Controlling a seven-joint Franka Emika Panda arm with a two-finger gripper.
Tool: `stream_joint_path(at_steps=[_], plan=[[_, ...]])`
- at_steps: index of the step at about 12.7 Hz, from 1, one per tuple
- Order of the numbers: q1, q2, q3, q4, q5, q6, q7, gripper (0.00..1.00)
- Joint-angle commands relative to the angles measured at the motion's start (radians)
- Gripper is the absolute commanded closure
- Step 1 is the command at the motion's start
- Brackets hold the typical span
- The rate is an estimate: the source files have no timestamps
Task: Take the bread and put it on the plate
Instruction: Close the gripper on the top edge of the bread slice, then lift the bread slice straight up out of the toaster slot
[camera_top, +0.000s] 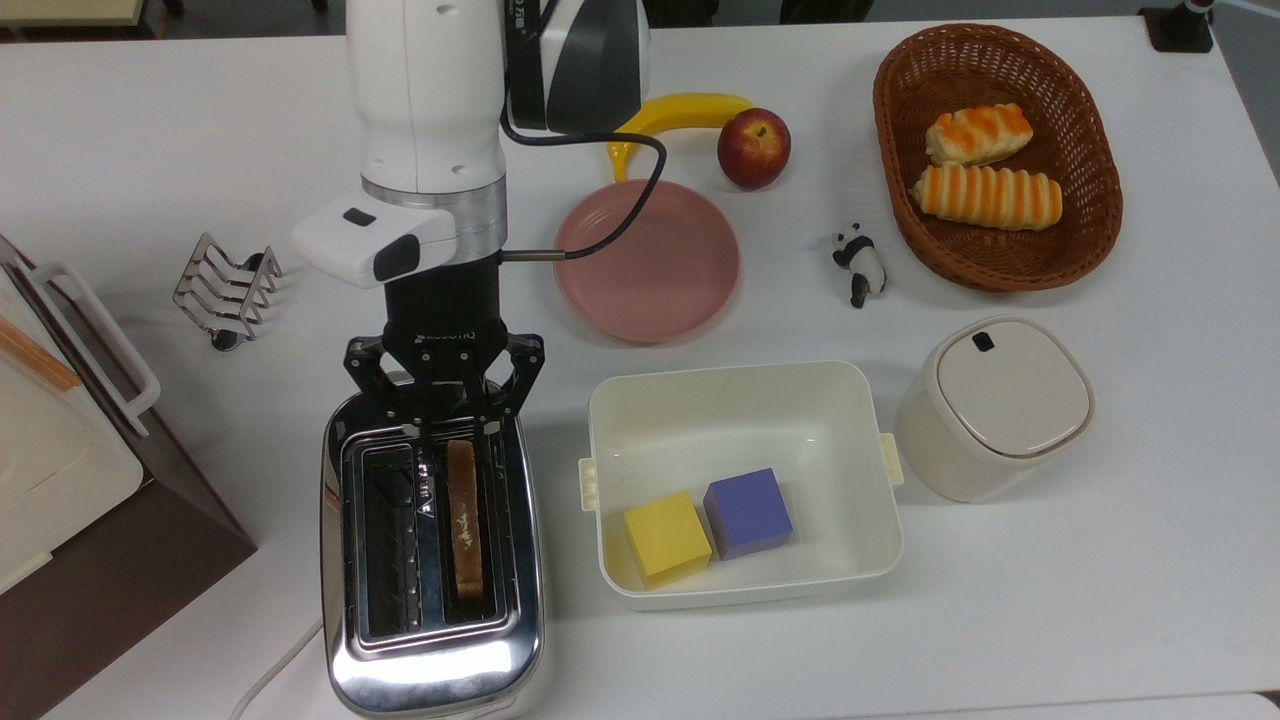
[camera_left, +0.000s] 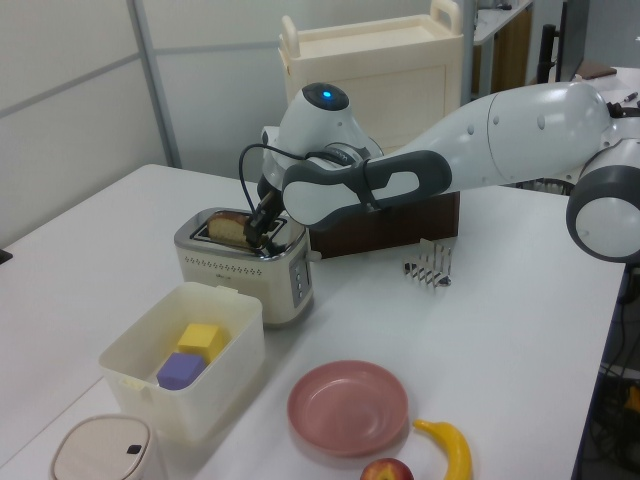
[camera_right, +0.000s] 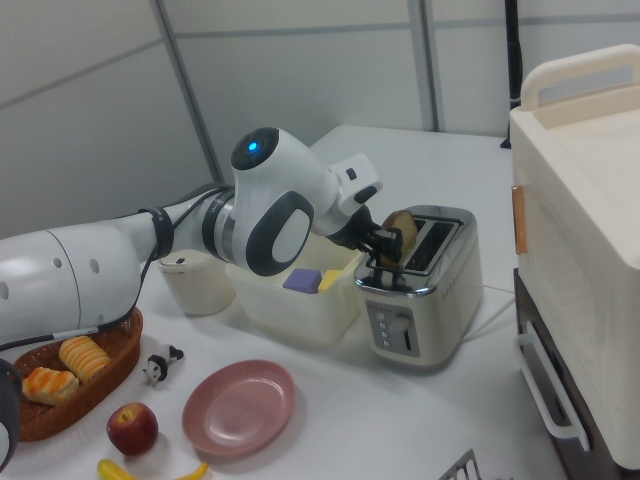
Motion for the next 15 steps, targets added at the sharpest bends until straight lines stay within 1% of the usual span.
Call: stream_joint_path(at_steps=[1, 2, 4, 5, 7, 11, 15], plan=[[0.005, -0.004, -0.007, -0.009, -0.001, 0.015, 0.007, 0.85], [0.004, -0.005, -0.007, -0.007, -0.001, 0.015, 0.007, 0.88], [0.001, -0.014, -0.008, -0.002, 0.001, 0.014, 0.008, 0.91], [-0.001, -0.022, -0.008, 0.007, 0.004, 0.012, 0.019, 0.91], [-0.004, -0.042, -0.016, 0.014, 0.007, 0.012, 0.105, 0.91], [-0.004, -0.093, -0.018, 0.014, 0.01, 0.012, 0.124, 0.91], [0.002, -0.195, -0.01, 0.016, 0.01, 0.012, 0.159, 0.91]])
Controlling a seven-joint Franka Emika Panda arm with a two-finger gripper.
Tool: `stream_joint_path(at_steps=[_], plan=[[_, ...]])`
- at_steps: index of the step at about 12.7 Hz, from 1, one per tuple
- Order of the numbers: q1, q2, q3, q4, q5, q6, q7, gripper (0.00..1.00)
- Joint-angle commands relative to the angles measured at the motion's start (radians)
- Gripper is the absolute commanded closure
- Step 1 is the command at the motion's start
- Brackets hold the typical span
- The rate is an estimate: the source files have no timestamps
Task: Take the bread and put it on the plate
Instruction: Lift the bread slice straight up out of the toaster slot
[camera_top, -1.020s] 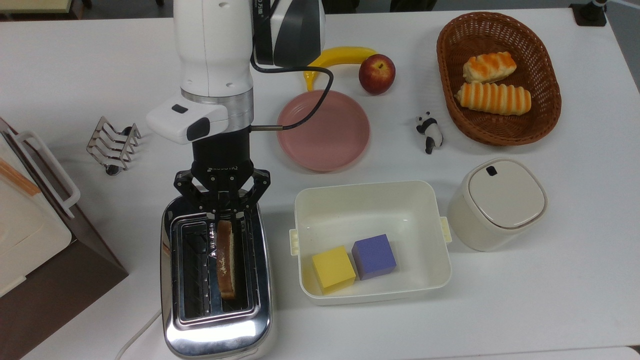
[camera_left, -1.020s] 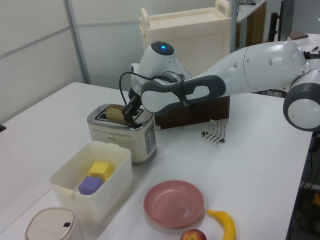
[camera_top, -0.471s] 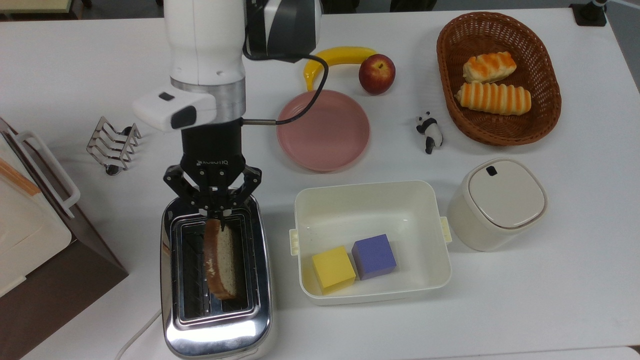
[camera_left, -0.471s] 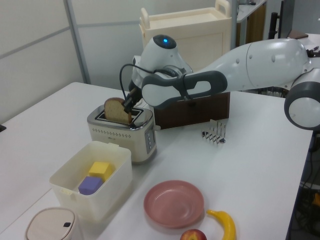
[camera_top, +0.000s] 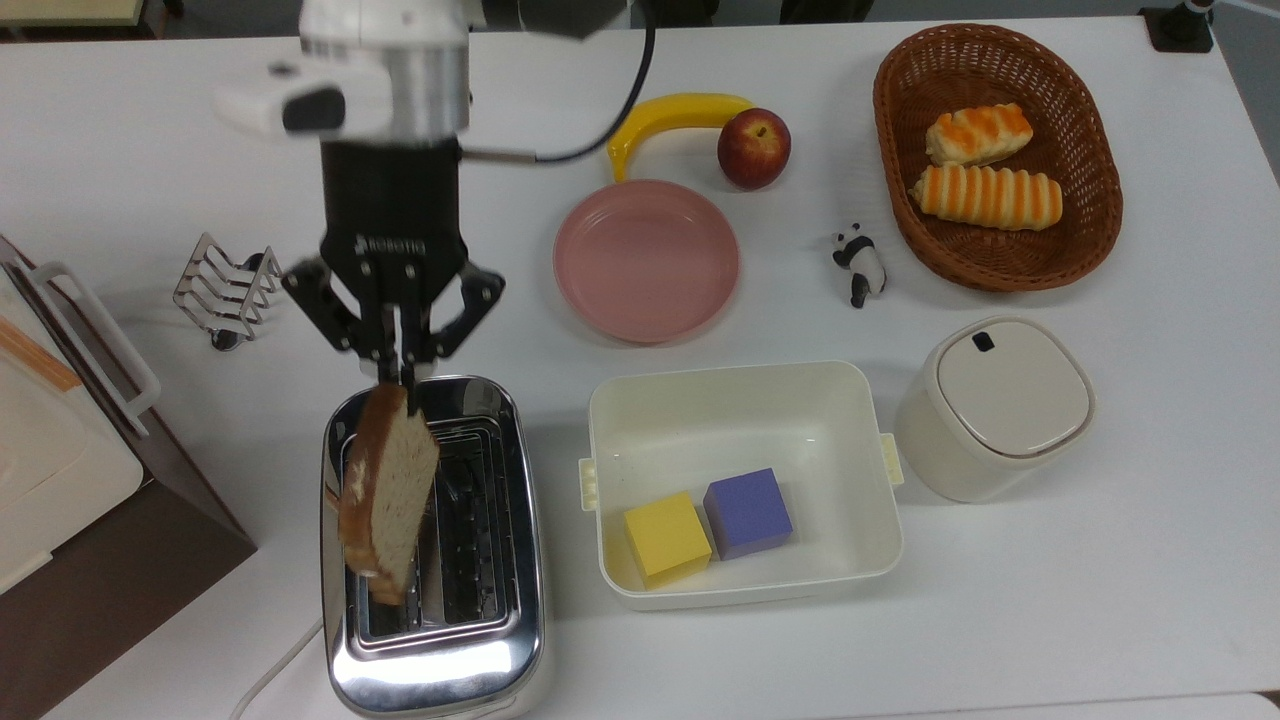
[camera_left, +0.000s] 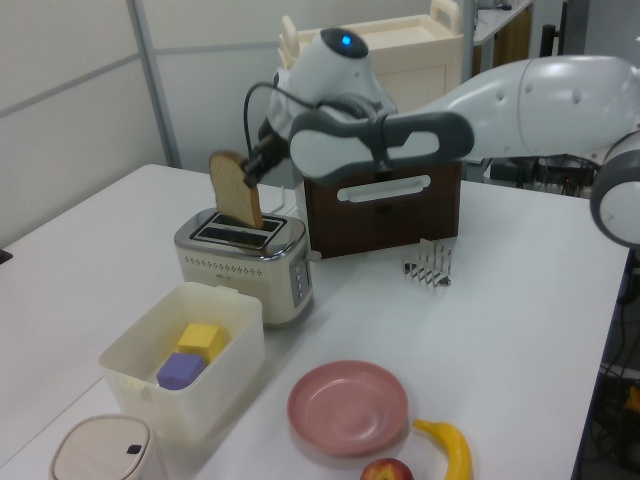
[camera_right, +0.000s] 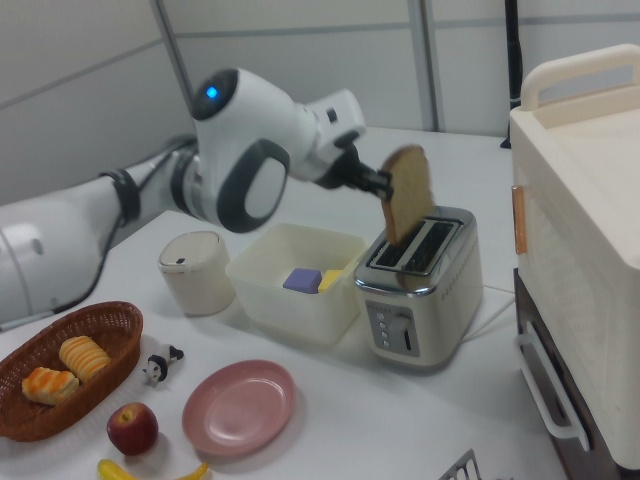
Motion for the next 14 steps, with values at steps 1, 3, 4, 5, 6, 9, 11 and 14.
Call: stream_joint_path(at_steps=[1, 3, 4, 5, 6, 9, 11, 14], plan=[[0.012, -0.104, -0.002, -0.032, 0.015, 0.006, 0.027, 0.9], [0.012, -0.124, 0.0, -0.042, 0.015, -0.05, 0.027, 0.9], [0.012, -0.127, 0.0, -0.04, 0.015, -0.113, 0.026, 0.9], [0.01, -0.133, 0.001, -0.037, 0.016, -0.182, 0.024, 0.9], [0.012, -0.138, 0.001, -0.035, 0.016, -0.255, 0.023, 0.9], [0.01, -0.173, 0.0, -0.037, 0.07, -0.501, -0.069, 0.89], [0.009, -0.179, -0.002, -0.035, 0.107, -0.701, -0.234, 0.89], [0.013, -0.196, 0.001, -0.035, 0.114, -0.88, -0.377, 0.89]])
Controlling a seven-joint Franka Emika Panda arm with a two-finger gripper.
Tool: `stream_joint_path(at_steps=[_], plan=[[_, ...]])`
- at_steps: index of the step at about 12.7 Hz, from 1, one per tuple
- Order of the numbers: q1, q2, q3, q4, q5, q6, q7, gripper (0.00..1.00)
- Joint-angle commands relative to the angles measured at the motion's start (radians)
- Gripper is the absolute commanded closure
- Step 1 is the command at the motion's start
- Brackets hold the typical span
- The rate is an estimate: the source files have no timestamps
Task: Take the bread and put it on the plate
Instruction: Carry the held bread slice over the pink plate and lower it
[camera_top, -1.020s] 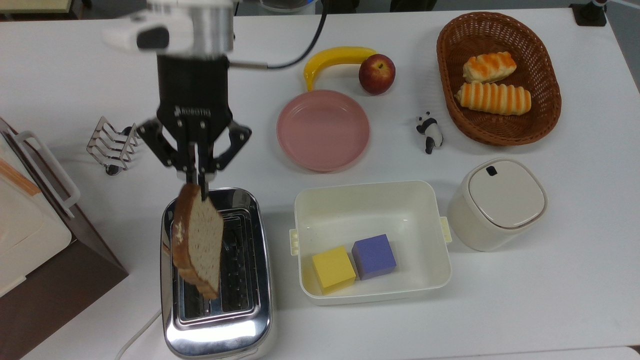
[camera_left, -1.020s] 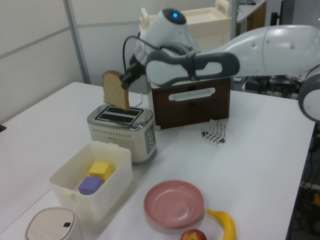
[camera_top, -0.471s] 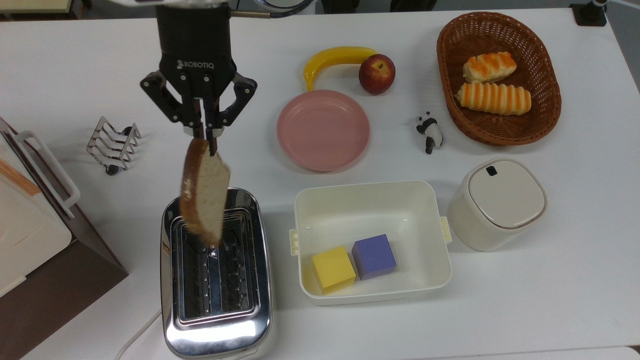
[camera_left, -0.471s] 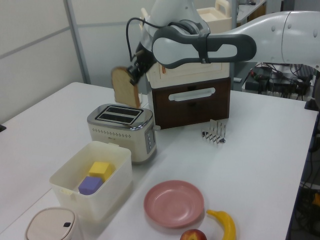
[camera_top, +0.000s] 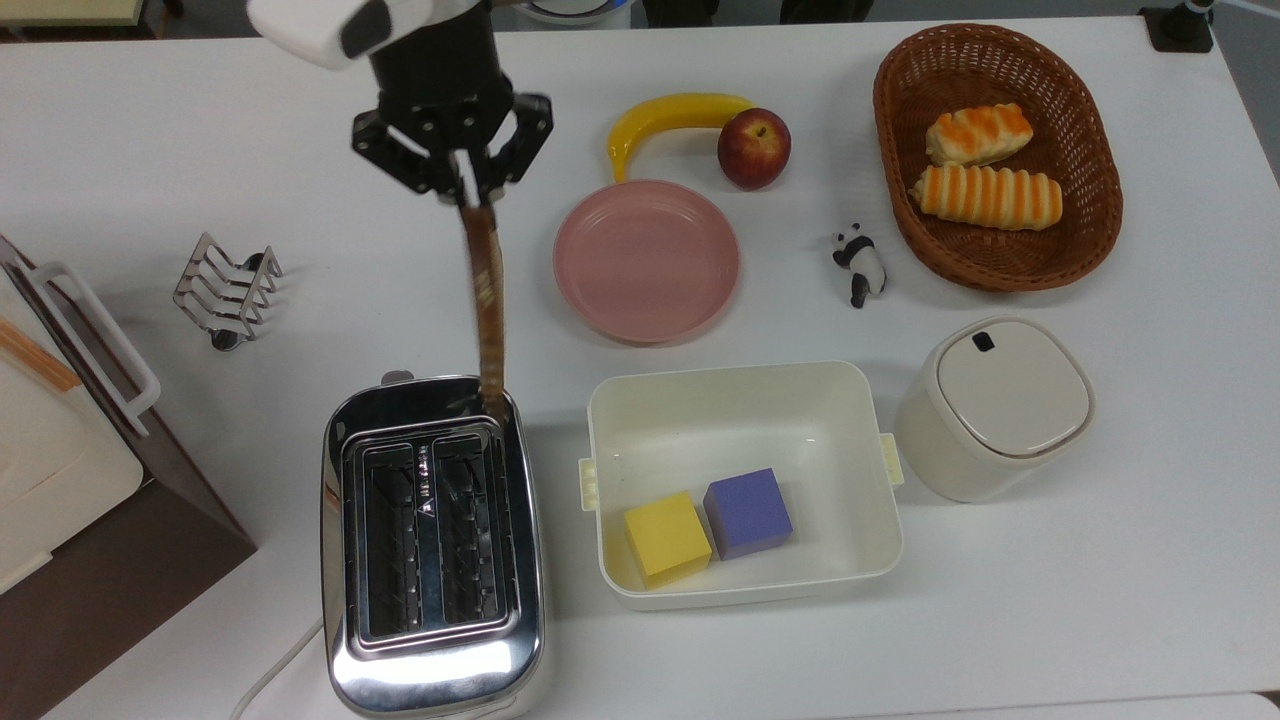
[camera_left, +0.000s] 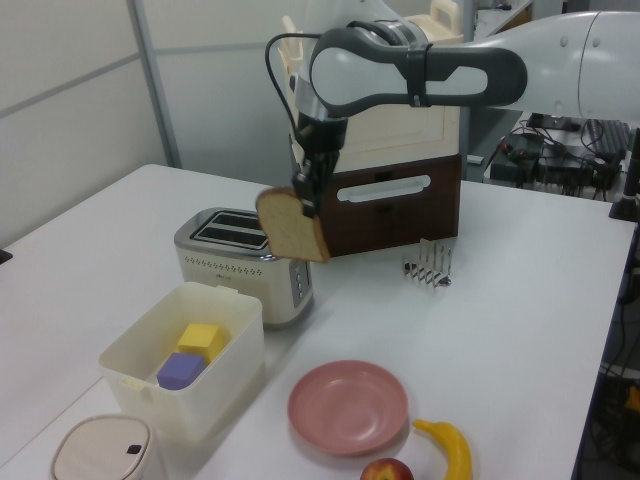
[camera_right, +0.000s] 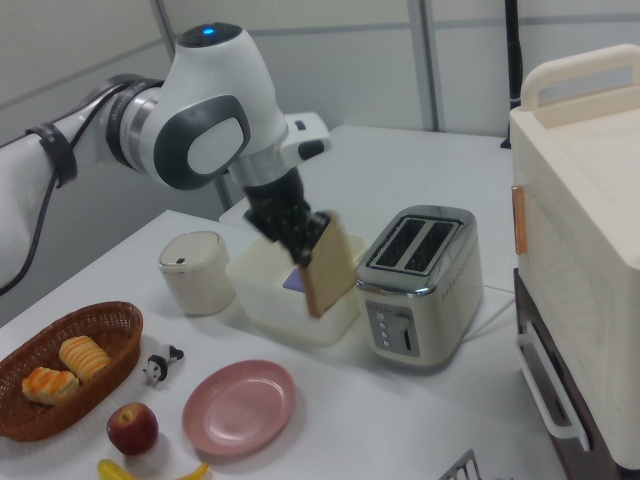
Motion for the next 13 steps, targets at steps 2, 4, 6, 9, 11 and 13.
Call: stream_joint_path(at_steps=[2, 4, 6, 9, 11, 13], plan=[[0.013, -0.047, 0.001, -0.041, 0.023, -0.249, -0.214, 0.89], [0.04, -0.037, 0.007, -0.047, 0.021, -0.297, -0.234, 0.89], [0.072, -0.034, 0.007, -0.081, 0.018, -0.309, -0.25, 0.89], [0.153, 0.024, 0.007, -0.086, 0.006, -0.401, -0.337, 0.89], [0.183, 0.061, 0.007, -0.086, 0.004, -0.421, -0.343, 0.88], [0.192, 0.085, 0.007, -0.089, 0.001, -0.45, -0.36, 0.81]])
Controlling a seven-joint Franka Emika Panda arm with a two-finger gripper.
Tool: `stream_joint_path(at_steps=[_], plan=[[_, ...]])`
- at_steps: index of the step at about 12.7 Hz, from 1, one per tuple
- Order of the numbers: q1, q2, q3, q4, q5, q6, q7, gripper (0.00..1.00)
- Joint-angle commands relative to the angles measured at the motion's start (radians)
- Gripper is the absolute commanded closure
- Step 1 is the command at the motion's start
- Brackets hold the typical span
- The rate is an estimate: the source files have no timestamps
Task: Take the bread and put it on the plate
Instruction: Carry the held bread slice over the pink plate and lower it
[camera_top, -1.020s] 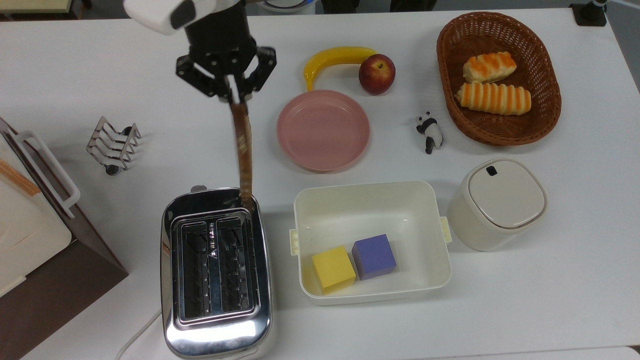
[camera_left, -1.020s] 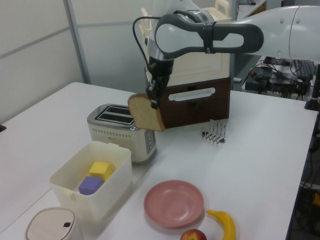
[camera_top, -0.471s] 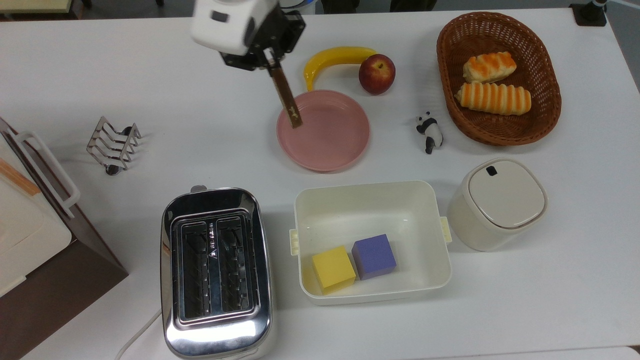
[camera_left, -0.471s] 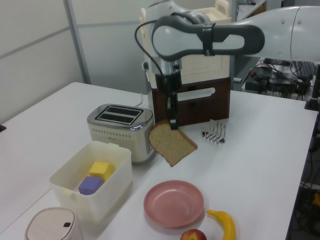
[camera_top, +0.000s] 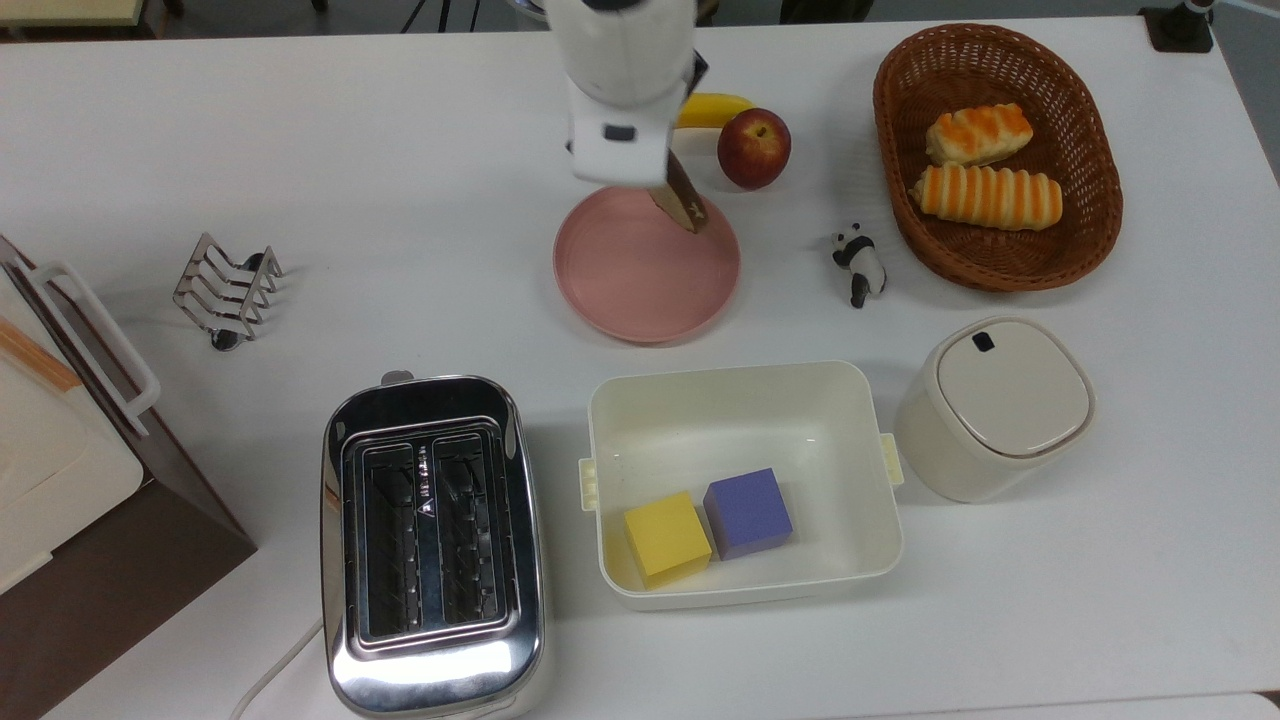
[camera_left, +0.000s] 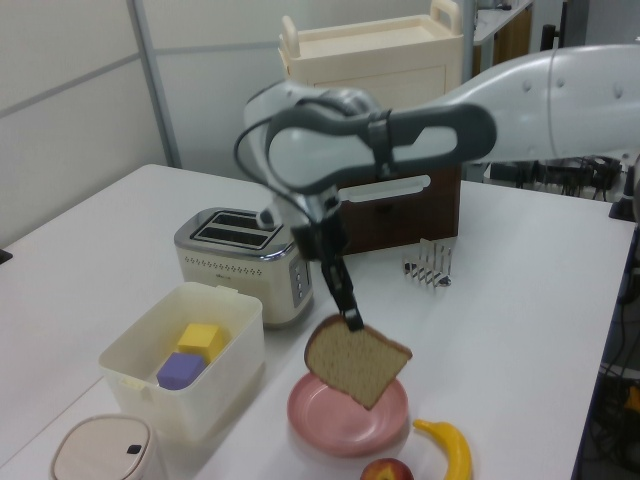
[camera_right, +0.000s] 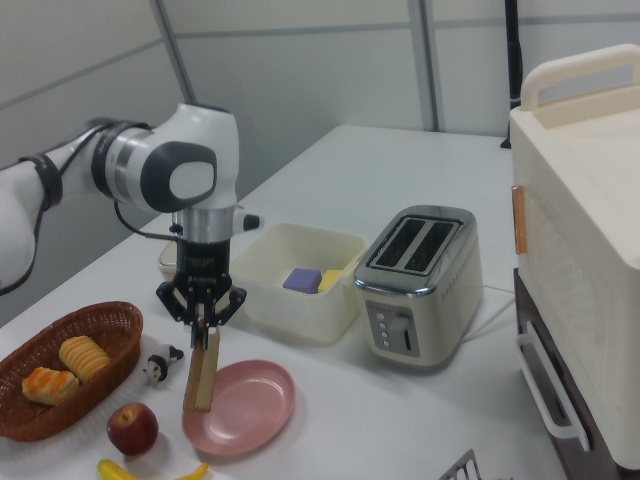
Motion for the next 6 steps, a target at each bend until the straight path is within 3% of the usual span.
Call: stream_joint_path(at_steps=[1, 2, 3, 4, 5, 6], plan=[[0.019, 0.04, -0.009, -0.002, -0.024, -0.079, -0.074, 0.79], [0.027, 0.049, -0.009, -0.002, -0.032, -0.079, -0.081, 0.79], [0.027, 0.06, -0.01, 0.0, -0.033, -0.075, -0.082, 0.71], [0.027, 0.066, -0.01, 0.0, -0.043, -0.075, -0.08, 0.58], [0.024, 0.067, -0.01, 0.0, -0.055, -0.073, -0.075, 0.3], [0.022, 0.072, -0.013, 0.0, -0.075, -0.07, -0.075, 0.17]])
